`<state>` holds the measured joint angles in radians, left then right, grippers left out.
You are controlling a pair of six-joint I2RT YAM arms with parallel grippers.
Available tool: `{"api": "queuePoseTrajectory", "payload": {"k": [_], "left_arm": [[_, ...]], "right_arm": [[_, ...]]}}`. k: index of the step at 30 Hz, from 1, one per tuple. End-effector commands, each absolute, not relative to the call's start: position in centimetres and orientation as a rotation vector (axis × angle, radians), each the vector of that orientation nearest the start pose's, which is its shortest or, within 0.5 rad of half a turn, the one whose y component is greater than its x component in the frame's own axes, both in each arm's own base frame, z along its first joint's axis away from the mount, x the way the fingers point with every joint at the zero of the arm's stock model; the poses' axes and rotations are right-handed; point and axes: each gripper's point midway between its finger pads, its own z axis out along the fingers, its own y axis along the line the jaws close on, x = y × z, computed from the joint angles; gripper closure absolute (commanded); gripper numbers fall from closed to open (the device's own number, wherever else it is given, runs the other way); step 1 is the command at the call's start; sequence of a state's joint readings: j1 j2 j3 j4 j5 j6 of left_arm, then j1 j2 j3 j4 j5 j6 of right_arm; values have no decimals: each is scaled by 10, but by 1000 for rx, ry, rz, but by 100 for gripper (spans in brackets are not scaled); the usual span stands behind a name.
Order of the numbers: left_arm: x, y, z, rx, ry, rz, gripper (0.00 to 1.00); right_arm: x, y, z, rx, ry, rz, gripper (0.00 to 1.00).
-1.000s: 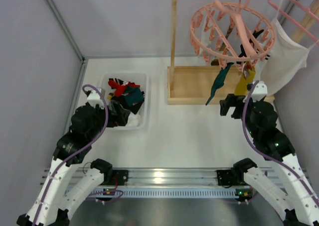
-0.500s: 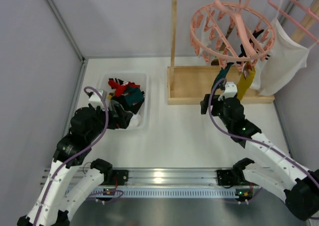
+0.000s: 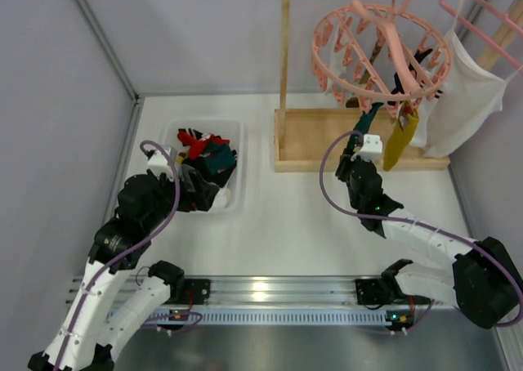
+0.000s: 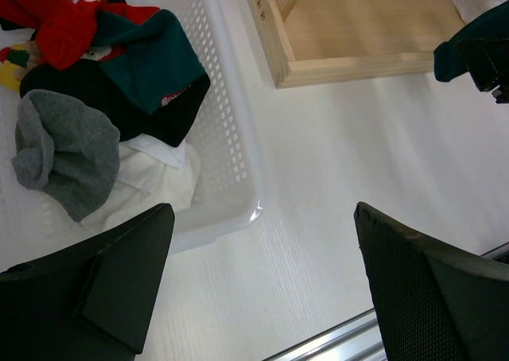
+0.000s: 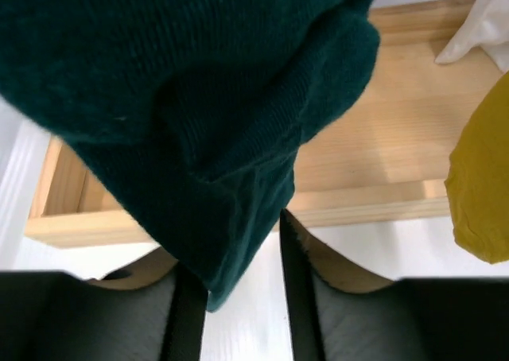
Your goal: Remove the socks clipped to the hanger
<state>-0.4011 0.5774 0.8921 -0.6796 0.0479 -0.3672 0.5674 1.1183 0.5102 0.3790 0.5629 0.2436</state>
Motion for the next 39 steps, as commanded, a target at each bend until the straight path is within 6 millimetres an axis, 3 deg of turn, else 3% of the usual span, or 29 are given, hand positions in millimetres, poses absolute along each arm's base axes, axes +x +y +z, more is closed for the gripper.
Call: {"api": "queuePoseTrajectory", "payload": {"k": [1, 2, 5, 9, 10, 13, 14, 16, 17, 18, 21, 22, 24, 26, 27, 28, 30, 31, 33, 34, 37, 38, 39], "left_arm": [[212, -117, 288, 54, 1908, -585, 1], [212, -119, 292, 55, 1903, -597, 1], [214, -122, 315, 34, 1869, -633, 2], [223, -127, 350, -2, 1830, -665, 1], [223, -128, 376, -18, 1783, -702, 1], [233, -146, 398, -7, 1790, -785, 1], [234, -148, 421, -4, 1749, -806, 1], [253, -160, 426, -19, 1765, -797, 1], [256, -162, 447, -19, 1724, -789, 1], [273, -175, 440, -16, 1761, -760, 1], [283, -224, 462, 67, 1731, -688, 1], [269, -254, 464, 162, 1730, -710, 1], [266, -298, 476, 253, 1724, -792, 1], [269, -321, 483, 286, 1716, -844, 1], [282, -340, 469, 316, 1745, -817, 1], [279, -349, 484, 328, 1709, -846, 1], [285, -376, 470, 363, 1737, -839, 1], [285, -381, 480, 359, 1713, -847, 1], [297, -388, 469, 316, 1718, -727, 1], [297, -391, 473, 310, 1700, -702, 1], [304, -410, 460, 325, 1710, -660, 1], [306, -411, 467, 311, 1693, -664, 1], [312, -419, 458, 325, 1704, -646, 2]], "right_arm": [[352, 115, 198, 192, 1618, 92, 65], [352, 115, 199, 193, 1614, 92, 78], [351, 116, 202, 193, 1589, 109, 100], [346, 124, 207, 161, 1575, 154, 100], [343, 128, 207, 154, 1577, 164, 100], [331, 146, 212, 127, 1577, 202, 100], [328, 149, 211, 125, 1583, 204, 100], [321, 163, 212, 117, 1591, 228, 100], [319, 167, 212, 116, 1591, 235, 100], [314, 175, 213, 108, 1593, 258, 100], [308, 191, 211, 99, 1601, 315, 100], [306, 194, 211, 101, 1602, 331, 100], [297, 204, 210, 88, 1602, 383, 100], [290, 212, 214, 92, 1585, 481, 100], [284, 215, 209, 73, 1589, 519, 100], [282, 215, 213, 92, 1578, 553, 100], [276, 218, 214, 92, 1580, 579, 100], [274, 219, 214, 89, 1583, 582, 100], [270, 223, 213, 82, 1592, 603, 100], [270, 223, 213, 87, 1595, 609, 100], [266, 227, 211, 86, 1598, 649, 100], [264, 227, 211, 86, 1595, 659, 100], [263, 229, 210, 84, 1597, 670, 100]]}}
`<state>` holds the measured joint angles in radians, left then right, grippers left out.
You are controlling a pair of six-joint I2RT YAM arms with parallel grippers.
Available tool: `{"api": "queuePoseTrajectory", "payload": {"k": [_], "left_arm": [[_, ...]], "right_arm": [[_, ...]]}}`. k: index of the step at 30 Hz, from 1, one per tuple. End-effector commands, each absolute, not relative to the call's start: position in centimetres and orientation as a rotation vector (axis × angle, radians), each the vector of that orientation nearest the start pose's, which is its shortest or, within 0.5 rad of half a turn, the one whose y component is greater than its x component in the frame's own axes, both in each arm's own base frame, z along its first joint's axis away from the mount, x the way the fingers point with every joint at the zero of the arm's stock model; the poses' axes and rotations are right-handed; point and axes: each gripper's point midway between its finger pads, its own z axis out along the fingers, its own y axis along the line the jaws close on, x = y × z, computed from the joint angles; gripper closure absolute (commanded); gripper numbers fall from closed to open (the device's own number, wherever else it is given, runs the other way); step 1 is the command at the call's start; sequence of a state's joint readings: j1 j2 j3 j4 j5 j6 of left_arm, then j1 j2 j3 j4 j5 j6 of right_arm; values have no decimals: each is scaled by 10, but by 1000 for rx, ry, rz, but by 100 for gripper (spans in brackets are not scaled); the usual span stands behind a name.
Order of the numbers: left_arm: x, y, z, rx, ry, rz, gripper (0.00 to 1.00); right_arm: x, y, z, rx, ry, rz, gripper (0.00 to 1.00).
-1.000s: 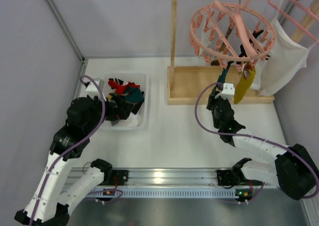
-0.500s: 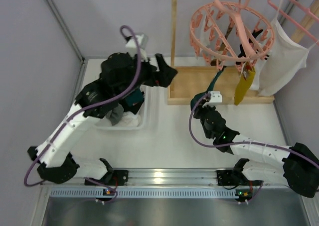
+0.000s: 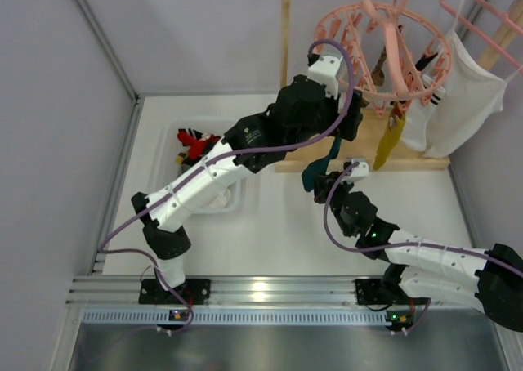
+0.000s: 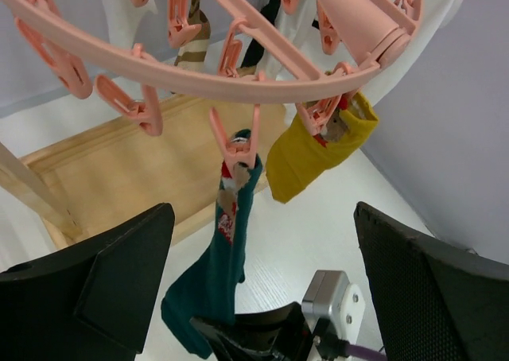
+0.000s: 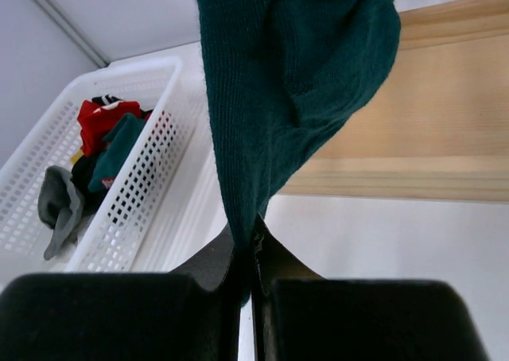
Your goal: Remove the socks clipped to the hanger
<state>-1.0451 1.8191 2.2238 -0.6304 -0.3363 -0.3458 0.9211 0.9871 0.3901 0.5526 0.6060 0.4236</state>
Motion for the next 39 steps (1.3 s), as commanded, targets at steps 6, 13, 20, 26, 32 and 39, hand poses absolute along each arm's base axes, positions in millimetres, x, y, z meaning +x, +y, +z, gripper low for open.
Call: {"api": "queuePoseTrajectory", "payload": {"k": [6, 13, 20, 26, 32, 39], "left_arm": [[319, -433, 461, 345, 1669, -652, 6], [323, -437, 449, 376, 1677, -652, 11], [334, -441, 445, 399, 1672, -691, 13], [332, -454, 444, 445, 1655, -765, 18], [328, -472, 437, 488, 1649, -840, 22], [335, -480, 435, 472, 1633, -842, 28]], "right_arm": [[254, 235, 214, 27, 1585, 721, 100], [242, 244, 224, -61, 1555, 793, 100], [235, 241, 229, -72, 1539, 821, 100], [229, 240, 232, -92, 1527, 843, 100], [225, 243, 234, -123, 1522, 863, 100], [222, 242, 235, -135, 1519, 865, 100]]}}
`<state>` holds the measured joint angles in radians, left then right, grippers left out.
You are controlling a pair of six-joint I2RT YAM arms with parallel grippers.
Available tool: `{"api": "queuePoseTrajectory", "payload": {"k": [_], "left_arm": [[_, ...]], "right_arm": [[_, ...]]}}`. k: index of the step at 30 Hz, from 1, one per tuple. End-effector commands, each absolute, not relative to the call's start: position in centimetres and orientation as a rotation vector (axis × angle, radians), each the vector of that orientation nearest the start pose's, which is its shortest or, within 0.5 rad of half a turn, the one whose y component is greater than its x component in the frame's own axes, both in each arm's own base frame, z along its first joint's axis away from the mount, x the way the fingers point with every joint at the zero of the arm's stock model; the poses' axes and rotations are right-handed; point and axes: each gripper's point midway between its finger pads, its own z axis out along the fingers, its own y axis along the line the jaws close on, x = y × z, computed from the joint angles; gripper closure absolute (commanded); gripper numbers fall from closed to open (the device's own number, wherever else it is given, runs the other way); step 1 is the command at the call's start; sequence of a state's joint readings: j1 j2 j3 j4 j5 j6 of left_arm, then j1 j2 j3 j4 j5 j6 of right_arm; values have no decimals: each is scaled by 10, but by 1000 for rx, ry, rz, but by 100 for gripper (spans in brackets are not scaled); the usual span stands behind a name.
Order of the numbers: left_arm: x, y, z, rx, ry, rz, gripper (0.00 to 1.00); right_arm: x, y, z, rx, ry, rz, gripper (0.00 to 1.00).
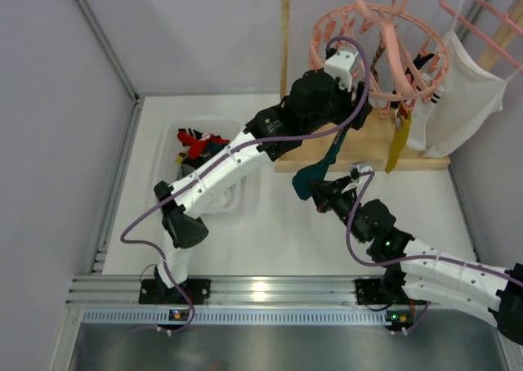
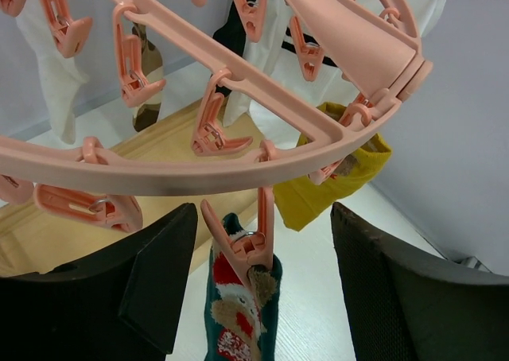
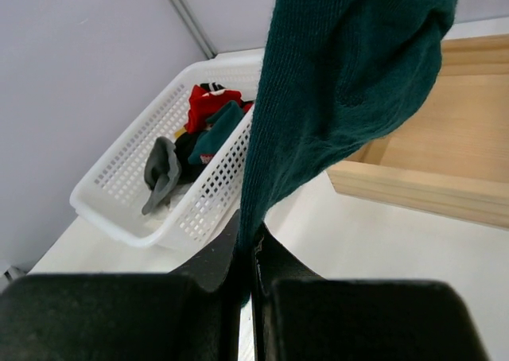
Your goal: Remove the socks clipped to the hanger
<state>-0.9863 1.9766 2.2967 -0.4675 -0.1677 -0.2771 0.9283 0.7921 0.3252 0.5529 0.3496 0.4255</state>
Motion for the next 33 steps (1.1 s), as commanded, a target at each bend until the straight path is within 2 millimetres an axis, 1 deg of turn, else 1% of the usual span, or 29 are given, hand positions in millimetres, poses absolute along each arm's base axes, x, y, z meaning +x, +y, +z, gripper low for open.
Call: {"api": "queuePoseTrajectory", "payload": {"k": [1, 3, 4, 8, 10, 11, 13, 14, 16, 17, 19, 20, 24, 25, 27, 28, 29, 31, 32, 33], "left_arm": [[337, -481, 434, 470, 1632, -840, 28], [341, -481, 432, 459, 1632, -822, 30], [343, -481, 430, 455, 1632, -816, 33], [347, -484, 427, 452, 1630, -801, 36], [351, -485, 425, 449, 1630, -790, 40], [352, -485, 428, 445, 1623, -790, 40], [354, -487, 425, 441, 1627, -786, 41], [353, -488, 424, 444, 1625, -791, 47], [354, -489, 425, 441, 1621, -791, 51], [354, -489, 426, 440, 1618, -793, 59], [355, -488, 427, 439, 1615, -792, 62], [354, -489, 427, 441, 1615, -792, 71], [354, -489, 429, 438, 1610, -791, 73], [355, -489, 428, 437, 1613, -787, 75], [355, -487, 430, 431, 1610, -785, 75], [355, -487, 428, 433, 1614, -786, 75], [355, -486, 426, 434, 1620, -784, 71], [349, -485, 430, 440, 1619, -805, 59], [349, -484, 420, 446, 1640, -797, 53], [346, -479, 427, 438, 1636, -803, 45]], "right_arm": [[223, 242, 235, -136, 1519, 864, 100], [221, 243, 236, -142, 1518, 871, 100], [221, 243, 236, -146, 1518, 874, 100], [219, 244, 234, -156, 1520, 878, 100], [219, 244, 232, -156, 1524, 877, 100], [219, 245, 232, -158, 1524, 878, 100], [219, 245, 229, -161, 1530, 876, 100], [219, 244, 229, -160, 1530, 873, 100], [219, 243, 223, -156, 1539, 865, 100], [219, 242, 223, -153, 1539, 862, 100], [219, 241, 219, -153, 1545, 860, 100], [219, 240, 218, -147, 1545, 859, 100], [218, 237, 216, -144, 1547, 857, 100], [217, 237, 214, -146, 1552, 854, 100], [216, 235, 211, -145, 1555, 852, 100], [215, 234, 210, -145, 1559, 854, 100], [214, 233, 206, -143, 1571, 849, 100], [213, 229, 204, -135, 1576, 847, 100], [212, 226, 201, -132, 1588, 841, 100], [211, 225, 200, -131, 1593, 835, 100]]}}
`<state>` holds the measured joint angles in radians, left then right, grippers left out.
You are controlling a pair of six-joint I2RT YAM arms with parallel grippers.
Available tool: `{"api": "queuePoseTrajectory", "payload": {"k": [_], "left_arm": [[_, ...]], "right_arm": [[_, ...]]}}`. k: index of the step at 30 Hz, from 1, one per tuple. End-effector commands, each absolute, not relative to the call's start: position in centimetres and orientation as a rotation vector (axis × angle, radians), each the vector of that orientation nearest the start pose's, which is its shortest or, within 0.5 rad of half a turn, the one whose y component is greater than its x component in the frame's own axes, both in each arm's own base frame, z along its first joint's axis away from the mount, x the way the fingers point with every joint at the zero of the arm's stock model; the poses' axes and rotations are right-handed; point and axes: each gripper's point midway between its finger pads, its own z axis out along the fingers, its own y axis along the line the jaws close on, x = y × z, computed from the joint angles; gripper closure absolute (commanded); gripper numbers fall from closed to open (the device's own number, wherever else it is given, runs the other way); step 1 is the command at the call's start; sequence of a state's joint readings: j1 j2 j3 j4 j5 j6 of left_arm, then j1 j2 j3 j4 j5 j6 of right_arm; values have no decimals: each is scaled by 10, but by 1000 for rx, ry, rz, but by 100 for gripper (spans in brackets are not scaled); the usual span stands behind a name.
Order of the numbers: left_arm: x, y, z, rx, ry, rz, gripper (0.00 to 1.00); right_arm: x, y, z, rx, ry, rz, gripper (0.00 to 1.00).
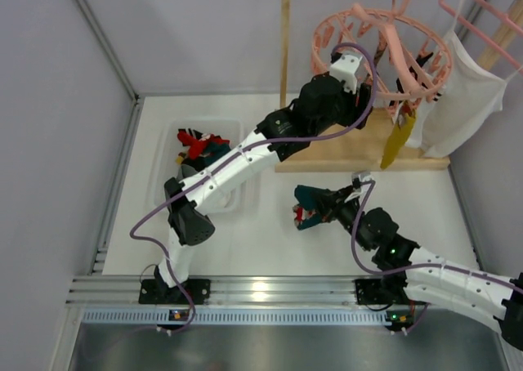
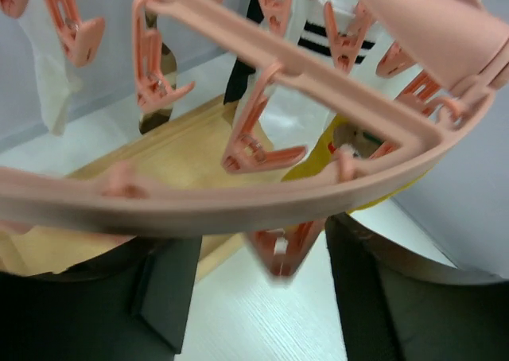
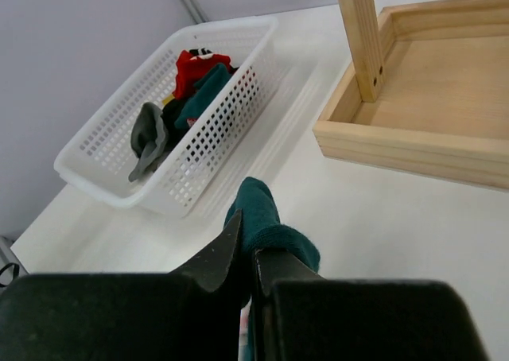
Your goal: Remove the socks clipped to the hanger
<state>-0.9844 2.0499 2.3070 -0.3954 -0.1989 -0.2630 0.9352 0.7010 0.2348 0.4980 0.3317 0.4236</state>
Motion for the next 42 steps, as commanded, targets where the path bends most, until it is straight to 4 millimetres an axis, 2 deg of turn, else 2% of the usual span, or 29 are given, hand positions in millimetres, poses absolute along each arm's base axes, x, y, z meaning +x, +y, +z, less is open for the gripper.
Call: {"api": "queuePoseTrajectory", "payload": {"k": [1, 2, 4, 5, 6, 8, 11, 14, 15, 16, 17, 18, 19, 20, 21, 22, 23, 24, 25, 26, 27, 28, 29, 30, 31, 32, 34, 41, 42], "left_arm": [[344, -475, 427, 425, 1644, -804, 30], [343, -471, 413, 424, 1680, -783, 22], [338, -448, 422, 356, 1686, -761, 15], [336, -443, 402, 359, 1731, -731, 12], [331, -425, 417, 310, 1716, -731, 9], [327, -406, 408, 271, 1740, -687, 2], [321, -354, 385, 167, 1780, -547, 2], [310, -286, 357, 28, 1847, -379, 2], [308, -250, 352, -53, 1883, -335, 2], [306, -229, 331, -78, 1931, -286, 2], [298, -203, 335, -122, 1928, -296, 2], [303, -165, 324, -206, 1956, -225, 2], [300, -143, 308, -240, 1989, -178, 2], [292, -118, 315, -292, 1963, -161, 2], [286, -85, 306, -354, 1989, -64, 2], [280, -70, 303, -380, 1990, -22, 2], [268, -53, 310, -412, 1960, 8, 2], [262, -42, 313, -438, 1949, 32, 2], [252, -34, 314, -438, 1956, 52, 2], [242, -28, 323, -439, 1932, 29, 2], [236, -26, 328, -436, 1925, 13, 2], [228, -23, 331, -428, 1927, 7, 2], [218, -18, 345, -434, 1885, -27, 2], [212, -15, 349, -434, 1870, -34, 2], [207, -10, 355, -436, 1849, -36, 2], [198, -3, 363, -437, 1818, -43, 2], [185, 9, 372, -457, 1763, -44, 2], [157, 32, 375, -491, 1667, -62, 2], [156, 33, 374, -488, 1667, -52, 2]], "right_arm": [[211, 222, 197, -127, 1606, 824, 100], [210, 219, 194, -126, 1619, 812, 100], [210, 214, 191, -118, 1635, 788, 100], [209, 211, 187, -120, 1652, 772, 100], [209, 209, 187, -114, 1654, 765, 100], [210, 207, 186, -119, 1664, 746, 100], [209, 211, 184, -159, 1686, 731, 100], [209, 221, 187, -222, 1705, 731, 100], [210, 226, 196, -235, 1697, 743, 100], [208, 232, 198, -277, 1698, 755, 100], [210, 240, 204, -299, 1701, 763, 100], [210, 247, 206, -328, 1702, 773, 100], [208, 260, 200, -401, 1730, 787, 100], [210, 271, 217, -426, 1707, 814, 100], [206, 283, 220, -493, 1705, 841, 100], [207, 295, 209, -547, 1745, 838, 100], [209, 310, 229, -574, 1710, 867, 100], [203, 324, 233, -648, 1693, 896, 100], [204, 341, 221, -707, 1721, 899, 100], [206, 357, 243, -730, 1673, 928, 100], [199, 372, 246, -805, 1648, 957, 100], [202, 388, 231, -853, 1683, 954, 100], [206, 404, 253, -867, 1641, 979, 100], [206, 415, 255, -904, 1629, 996, 100], [211, 430, 238, -941, 1666, 990, 100], [216, 444, 259, -947, 1631, 1007, 100], [223, 471, 264, -992, 1608, 1036, 100], [252, 541, 255, -1098, 1615, 1049, 95], [255, 545, 244, -1112, 1660, 1036, 95]]}}
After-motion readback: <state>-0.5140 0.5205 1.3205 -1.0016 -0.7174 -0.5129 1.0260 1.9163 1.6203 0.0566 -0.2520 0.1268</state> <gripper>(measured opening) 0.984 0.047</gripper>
